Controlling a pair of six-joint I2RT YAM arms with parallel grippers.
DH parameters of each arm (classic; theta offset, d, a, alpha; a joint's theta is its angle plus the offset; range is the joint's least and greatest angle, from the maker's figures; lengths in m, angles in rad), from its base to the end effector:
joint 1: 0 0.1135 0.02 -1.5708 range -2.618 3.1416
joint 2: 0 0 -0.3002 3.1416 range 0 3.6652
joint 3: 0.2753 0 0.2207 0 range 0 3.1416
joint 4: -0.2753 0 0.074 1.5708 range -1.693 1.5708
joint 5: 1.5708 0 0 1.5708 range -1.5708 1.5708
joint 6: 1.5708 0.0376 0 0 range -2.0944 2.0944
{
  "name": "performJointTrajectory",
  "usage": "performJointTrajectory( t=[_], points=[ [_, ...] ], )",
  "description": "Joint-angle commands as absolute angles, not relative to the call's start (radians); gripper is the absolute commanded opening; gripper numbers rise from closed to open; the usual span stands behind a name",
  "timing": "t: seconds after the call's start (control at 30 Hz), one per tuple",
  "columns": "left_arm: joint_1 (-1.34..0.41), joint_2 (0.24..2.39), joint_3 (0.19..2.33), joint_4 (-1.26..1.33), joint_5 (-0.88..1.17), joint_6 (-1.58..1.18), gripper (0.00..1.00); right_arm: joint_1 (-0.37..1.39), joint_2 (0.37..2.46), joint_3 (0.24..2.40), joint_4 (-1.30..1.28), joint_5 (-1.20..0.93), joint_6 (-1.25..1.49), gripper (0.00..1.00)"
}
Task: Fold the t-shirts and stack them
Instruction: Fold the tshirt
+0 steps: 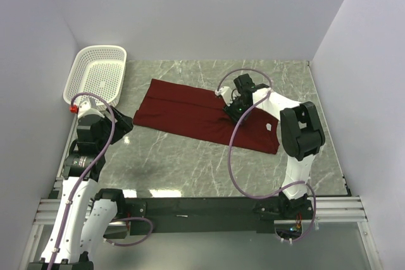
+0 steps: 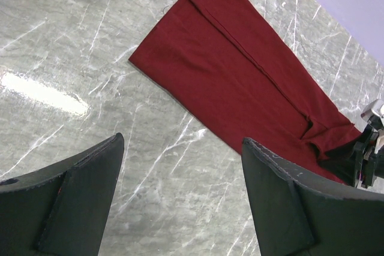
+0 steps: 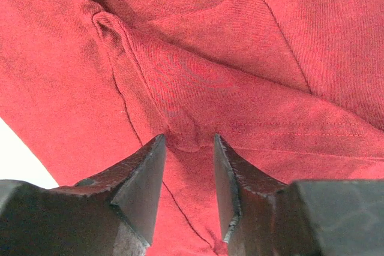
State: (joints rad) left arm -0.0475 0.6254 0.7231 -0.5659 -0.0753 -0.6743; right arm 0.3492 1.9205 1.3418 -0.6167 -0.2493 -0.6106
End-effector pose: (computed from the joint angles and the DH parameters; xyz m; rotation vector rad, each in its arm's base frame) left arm 0.0817 -0.0011 0.3194 -0.6797 1.9428 -0.3743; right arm 0.3482 0.1367 0.2268 -1.3160 2.3879 0.2711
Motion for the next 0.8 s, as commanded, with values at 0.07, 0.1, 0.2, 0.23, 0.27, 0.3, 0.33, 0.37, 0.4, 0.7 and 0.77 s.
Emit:
performJointTrajectory(
  t=[0.07,0.1,0.2,0.23,0.27,0.3,0.33,0.37,0.4,0.7,0.77],
  points=[
    [-0.051,0.612,0.718,-0.555,-0.061,-0.681,0.85,0.356,1.939,1.385,-0.615,-0.218,-0.597,0.42],
    [-0.052,0.611,0.716,-0.557,-0.061,-0.681,0.85,0.354,1.944,1.393,-0.620,-0.215,-0.595,0.41],
    [-0.051,0.609,0.716,-0.557,-0.060,-0.680,0.85,0.356,1.963,1.413,-0.630,-0.204,-0.592,0.37],
    [-0.052,0.609,0.716,-0.557,-0.060,-0.678,0.85,0.354,1.973,1.414,-0.632,-0.201,-0.592,0.33],
    [-0.052,0.611,0.716,-0.557,-0.060,-0.680,0.85,0.356,1.971,1.417,-0.634,-0.198,-0.592,0.31],
    [-0.051,0.609,0.719,-0.558,-0.060,-0.680,0.85,0.354,1.973,1.422,-0.635,-0.198,-0.594,0.27],
    [-0.051,0.607,0.718,-0.558,-0.060,-0.680,0.85,0.354,1.970,1.424,-0.637,-0.198,-0.597,0.17],
    [-0.052,0.607,0.718,-0.557,-0.060,-0.680,0.85,0.354,1.967,1.425,-0.640,-0.196,-0.598,0.12],
    [-0.051,0.607,0.716,-0.557,-0.060,-0.680,0.85,0.354,1.965,1.431,-0.644,-0.195,-0.598,0.09],
    [-0.051,0.607,0.716,-0.557,-0.058,-0.678,0.85,0.379,1.988,1.640,-0.727,-0.108,-0.630,0.00],
    [-0.051,0.606,0.718,-0.558,-0.061,-0.678,0.85,0.411,1.994,1.670,-0.657,0.042,-0.557,0.00]
  ],
)
